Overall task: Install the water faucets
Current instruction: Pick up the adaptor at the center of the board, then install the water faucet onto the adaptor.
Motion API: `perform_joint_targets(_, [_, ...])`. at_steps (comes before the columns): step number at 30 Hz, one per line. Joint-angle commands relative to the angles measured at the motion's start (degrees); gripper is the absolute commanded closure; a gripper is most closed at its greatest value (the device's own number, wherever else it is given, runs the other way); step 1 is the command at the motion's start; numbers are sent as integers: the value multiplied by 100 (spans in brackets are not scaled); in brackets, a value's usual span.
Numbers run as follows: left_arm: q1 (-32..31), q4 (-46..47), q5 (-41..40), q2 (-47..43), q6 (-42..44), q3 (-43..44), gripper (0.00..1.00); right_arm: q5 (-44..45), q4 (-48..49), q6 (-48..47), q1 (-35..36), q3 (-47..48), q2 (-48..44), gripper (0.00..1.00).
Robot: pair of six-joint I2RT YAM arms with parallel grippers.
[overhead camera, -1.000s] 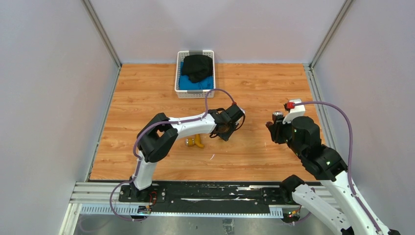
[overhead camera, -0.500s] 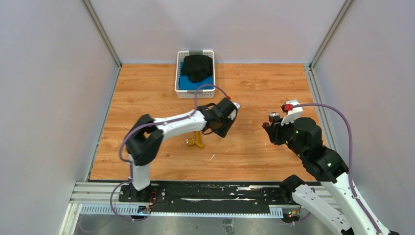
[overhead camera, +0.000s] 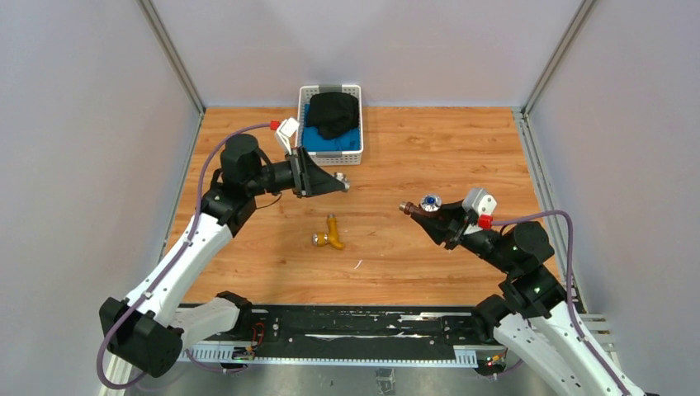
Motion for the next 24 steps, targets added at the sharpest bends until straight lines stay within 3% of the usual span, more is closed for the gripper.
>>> perform_joint_targets(1, [469, 411, 1944, -202, -1568, -249, 100, 79, 1091, -1100, 463, 259, 144, 100])
perform_joint_targets(5, [473, 271, 2447, -271, -1882, -277, 100, 1091, 1056, -2263, 1497, 433, 352, 100])
perform_joint_targets(9, [473, 1058, 2588, -433, -2814, -541, 100, 2735, 1090, -3895, 3166, 524, 594, 100])
perform_joint_targets(14, [473, 1290, 2745, -446, -2844, -626, 100, 4360, 1606, -5714, 4685, 318, 899, 100])
perform_joint_targets(19, [466, 1209, 3252, -311, -2239, -581, 100, 5244, 2409, -7494, 5542, -112, 1178, 100])
perform_joint_targets(22, [464, 1209, 3460, -320, -2020, -624, 100, 5522, 3289, -8653, 5824, -533, 1427, 100])
perform_joint_targets(24, [464, 1208, 3519, -311, -1922, -659, 100, 5659, 3354, -9036, 5936, -582, 1520, 100])
